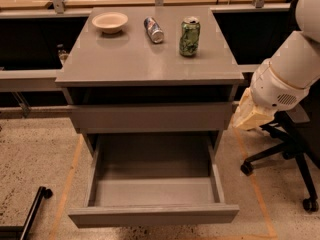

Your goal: Close middle drawer

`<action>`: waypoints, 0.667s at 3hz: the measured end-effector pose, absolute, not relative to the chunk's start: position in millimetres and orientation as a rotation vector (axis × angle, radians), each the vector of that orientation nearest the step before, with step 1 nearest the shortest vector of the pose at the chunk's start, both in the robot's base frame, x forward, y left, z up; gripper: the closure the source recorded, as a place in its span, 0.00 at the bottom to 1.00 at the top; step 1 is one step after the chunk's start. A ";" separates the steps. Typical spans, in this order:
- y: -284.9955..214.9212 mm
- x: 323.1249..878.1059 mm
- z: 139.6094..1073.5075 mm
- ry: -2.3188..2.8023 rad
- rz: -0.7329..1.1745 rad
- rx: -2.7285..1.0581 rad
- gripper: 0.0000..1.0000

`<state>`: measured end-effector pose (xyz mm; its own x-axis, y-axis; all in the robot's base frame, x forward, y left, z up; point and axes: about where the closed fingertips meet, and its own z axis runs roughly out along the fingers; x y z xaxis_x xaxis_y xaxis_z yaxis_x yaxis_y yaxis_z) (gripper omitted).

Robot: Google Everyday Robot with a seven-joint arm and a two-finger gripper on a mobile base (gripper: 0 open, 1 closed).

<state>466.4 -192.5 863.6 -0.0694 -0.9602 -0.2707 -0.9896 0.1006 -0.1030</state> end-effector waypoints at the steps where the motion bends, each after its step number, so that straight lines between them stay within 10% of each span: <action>1: -176.6 459.6 823.4 2.115 0.241 -1.892 1.00; 2: -159.1 460.3 775.2 2.047 0.324 -1.868 1.00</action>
Offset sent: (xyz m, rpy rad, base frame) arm -0.0043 0.0529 -0.1507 0.2528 0.0084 0.0676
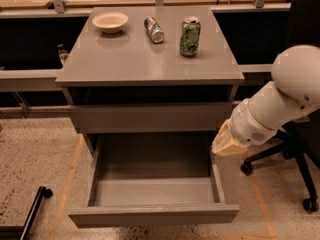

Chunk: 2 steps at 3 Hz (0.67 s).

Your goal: Close middle drawer

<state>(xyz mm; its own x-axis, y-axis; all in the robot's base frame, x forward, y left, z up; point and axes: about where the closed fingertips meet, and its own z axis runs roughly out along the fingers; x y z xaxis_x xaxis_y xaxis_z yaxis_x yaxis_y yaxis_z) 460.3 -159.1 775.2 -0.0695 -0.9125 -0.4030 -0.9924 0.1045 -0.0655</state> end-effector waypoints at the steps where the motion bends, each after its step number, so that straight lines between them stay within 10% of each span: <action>1: -155.5 465.3 717.0 2.083 0.395 -1.835 1.00; 2: -160.2 465.6 720.2 2.088 0.394 -1.826 1.00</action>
Offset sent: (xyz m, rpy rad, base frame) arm 0.0012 -0.0098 -0.0302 0.0179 0.0332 -0.0183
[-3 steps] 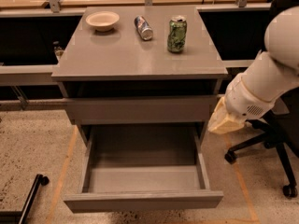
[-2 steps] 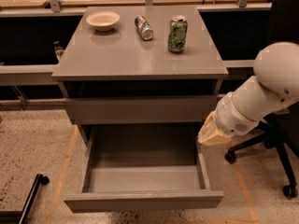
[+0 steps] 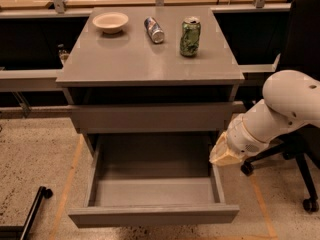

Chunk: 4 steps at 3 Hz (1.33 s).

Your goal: Close middle drawer

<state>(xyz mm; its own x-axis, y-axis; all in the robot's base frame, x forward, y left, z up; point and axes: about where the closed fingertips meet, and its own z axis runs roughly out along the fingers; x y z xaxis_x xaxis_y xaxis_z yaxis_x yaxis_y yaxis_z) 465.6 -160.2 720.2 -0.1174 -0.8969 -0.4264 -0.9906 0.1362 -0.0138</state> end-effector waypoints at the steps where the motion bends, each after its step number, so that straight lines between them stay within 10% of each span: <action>1: -149.9 463.2 707.3 2.074 0.471 -1.827 1.00; 4: -138.8 416.5 602.2 2.243 0.741 -1.811 1.00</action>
Offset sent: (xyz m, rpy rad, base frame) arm -0.0245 0.0336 -0.0848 0.1313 0.2423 0.0334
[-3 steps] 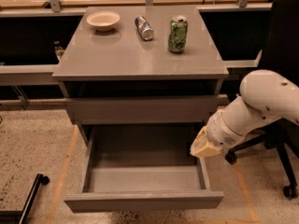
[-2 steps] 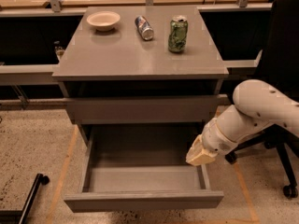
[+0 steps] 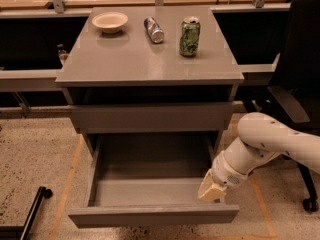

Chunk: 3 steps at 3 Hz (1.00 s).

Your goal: Close middle drawer

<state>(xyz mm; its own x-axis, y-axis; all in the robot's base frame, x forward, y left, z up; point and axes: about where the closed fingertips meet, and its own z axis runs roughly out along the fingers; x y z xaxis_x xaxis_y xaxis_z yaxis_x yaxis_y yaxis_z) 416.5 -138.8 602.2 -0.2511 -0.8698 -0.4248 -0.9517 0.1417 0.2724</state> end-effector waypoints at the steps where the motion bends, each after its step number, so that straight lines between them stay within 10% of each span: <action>1: -133.4 398.1 559.9 2.296 0.792 -1.804 1.00; 3: -129.1 398.1 542.9 2.315 0.781 -1.806 1.00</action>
Offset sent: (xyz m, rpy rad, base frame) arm -0.0165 0.0048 -0.0380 -0.0103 0.0540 -0.0089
